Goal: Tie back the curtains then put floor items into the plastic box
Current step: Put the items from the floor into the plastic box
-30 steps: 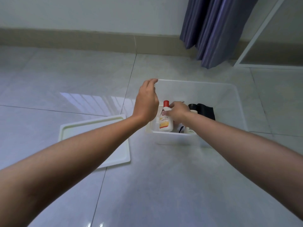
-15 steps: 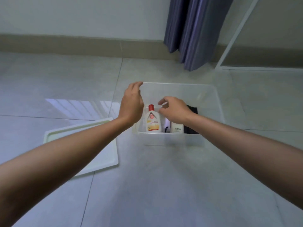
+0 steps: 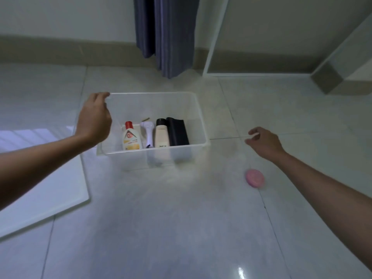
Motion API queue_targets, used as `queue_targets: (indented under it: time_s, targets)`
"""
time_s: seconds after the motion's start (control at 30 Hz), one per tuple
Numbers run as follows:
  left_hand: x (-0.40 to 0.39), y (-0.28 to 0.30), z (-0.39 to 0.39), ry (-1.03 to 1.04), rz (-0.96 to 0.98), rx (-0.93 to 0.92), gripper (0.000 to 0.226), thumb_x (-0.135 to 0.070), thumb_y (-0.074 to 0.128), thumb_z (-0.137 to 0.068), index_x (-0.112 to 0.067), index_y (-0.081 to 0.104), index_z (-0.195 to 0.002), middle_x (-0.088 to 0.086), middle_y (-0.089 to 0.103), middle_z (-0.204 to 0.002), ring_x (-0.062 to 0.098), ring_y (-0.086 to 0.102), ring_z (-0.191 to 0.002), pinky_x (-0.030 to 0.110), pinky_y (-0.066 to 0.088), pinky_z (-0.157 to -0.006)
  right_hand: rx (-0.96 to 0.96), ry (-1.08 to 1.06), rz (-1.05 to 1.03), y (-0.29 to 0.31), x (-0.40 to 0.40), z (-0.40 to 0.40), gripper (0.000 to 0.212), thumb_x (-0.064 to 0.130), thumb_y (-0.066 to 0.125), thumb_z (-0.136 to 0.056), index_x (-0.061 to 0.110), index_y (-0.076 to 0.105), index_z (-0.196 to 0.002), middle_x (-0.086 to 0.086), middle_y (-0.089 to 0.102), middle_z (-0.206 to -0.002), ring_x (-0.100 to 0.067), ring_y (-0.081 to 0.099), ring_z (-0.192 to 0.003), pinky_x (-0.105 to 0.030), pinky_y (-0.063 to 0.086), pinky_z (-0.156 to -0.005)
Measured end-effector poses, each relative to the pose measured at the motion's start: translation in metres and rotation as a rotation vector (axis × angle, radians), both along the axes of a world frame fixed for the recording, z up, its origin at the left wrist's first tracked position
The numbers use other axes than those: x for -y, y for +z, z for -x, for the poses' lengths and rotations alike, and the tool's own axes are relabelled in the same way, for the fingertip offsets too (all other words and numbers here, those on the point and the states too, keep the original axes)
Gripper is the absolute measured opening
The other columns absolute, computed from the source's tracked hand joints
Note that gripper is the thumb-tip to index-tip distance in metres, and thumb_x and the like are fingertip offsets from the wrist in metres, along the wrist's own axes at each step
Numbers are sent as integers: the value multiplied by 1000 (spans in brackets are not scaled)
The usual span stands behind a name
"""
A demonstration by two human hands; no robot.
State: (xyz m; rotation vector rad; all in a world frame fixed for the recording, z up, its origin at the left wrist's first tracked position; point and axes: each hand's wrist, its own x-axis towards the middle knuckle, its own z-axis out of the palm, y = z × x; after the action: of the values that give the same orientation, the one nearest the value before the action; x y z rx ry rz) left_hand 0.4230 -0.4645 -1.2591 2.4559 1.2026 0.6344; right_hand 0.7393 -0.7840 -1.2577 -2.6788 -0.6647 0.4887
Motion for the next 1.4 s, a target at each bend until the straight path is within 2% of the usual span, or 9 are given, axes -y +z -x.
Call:
queue_targets:
  time_s: [0.13, 0.23, 0.33, 0.43, 0.63, 0.77, 0.9, 1.03, 1.4]
  targets:
    - [3, 3, 0, -1, -14, -42, 40, -2, 34, -99, -1, 42, -138, 22, 44, -139, 40, 47, -120, 49, 40, -100, -132, 136, 304, -27, 47, 5, 88, 48, 82, -67, 24, 40, -141, -23, 47, -129, -35, 54, -115, -33, 43, -90]
    - [7, 7, -1, -1, -14, -63, 40, -2, 34, -99, 0, 41, -139, 23, 43, -139, 40, 46, -122, 50, 39, -102, -235, 204, 422, -44, 62, 16, 104, 44, 85, -64, 30, 25, -148, -20, 31, -138, -37, 49, -120, -37, 42, -98]
    - [5, 5, -2, -7, -18, -83, 41, -2, 34, -98, 0, 40, -139, 23, 43, -139, 40, 46, -122, 50, 40, -102, -203, 253, 480, -62, 74, 19, 83, 30, 80, -74, 26, 33, -142, -19, 34, -135, -37, 52, -114, -36, 46, -94]
    - [0, 1, -2, 6, -2, -100, 46, 3, 36, -93, 0, 40, -138, 24, 43, -138, 41, 46, -120, 50, 40, -101, -100, 233, 380, -64, 70, 14, 52, 31, 66, -83, 18, 48, -130, -19, 52, -116, -34, 60, -96, -30, 44, -75]
    - [2, 6, -1, 24, 16, -62, 54, 11, 37, -84, 2, 42, -137, 23, 46, -137, 38, 46, -123, 42, 37, -104, 65, 53, -188, 9, -8, 22, 62, 33, 81, -73, 15, 48, -122, -10, 62, -100, -26, 60, -85, -30, 40, -73]
    - [4, 3, -2, 16, 5, -44, 51, 9, 38, -90, -1, 39, -140, 19, 46, -138, 32, 46, -124, 40, 40, -104, 64, 152, -480, 59, -77, 60, 56, 35, 81, -73, 20, 49, -117, 0, 62, -103, -19, 64, -80, -25, 46, -66]
    - [1, 0, -1, 13, -5, -43, 53, 9, 38, -89, -3, 39, -141, 16, 46, -138, 31, 47, -123, 38, 41, -103, 85, 445, -418, 52, -143, 102, 57, 32, 82, -68, 19, 53, -116, -4, 62, -106, -23, 62, -88, -35, 52, -76]
    - [-1, -4, -1, 17, -21, -32, 54, 9, 38, -89, -4, 38, -142, 15, 46, -139, 30, 47, -124, 37, 41, -103, 102, 690, -130, 6, -188, 128, 63, 34, 74, -74, 15, 47, -128, -11, 55, -120, -30, 56, -108, -33, 45, -87]
    - [-6, -12, -1, 26, -19, 76, 47, 4, 38, -94, -5, 43, -139, 11, 50, -137, 26, 49, -123, 33, 42, -103, 301, 763, 61, -44, -223, 130, 47, 26, 65, -84, 5, 49, -123, -18, 51, -117, -40, 54, -103, -42, 49, -78]
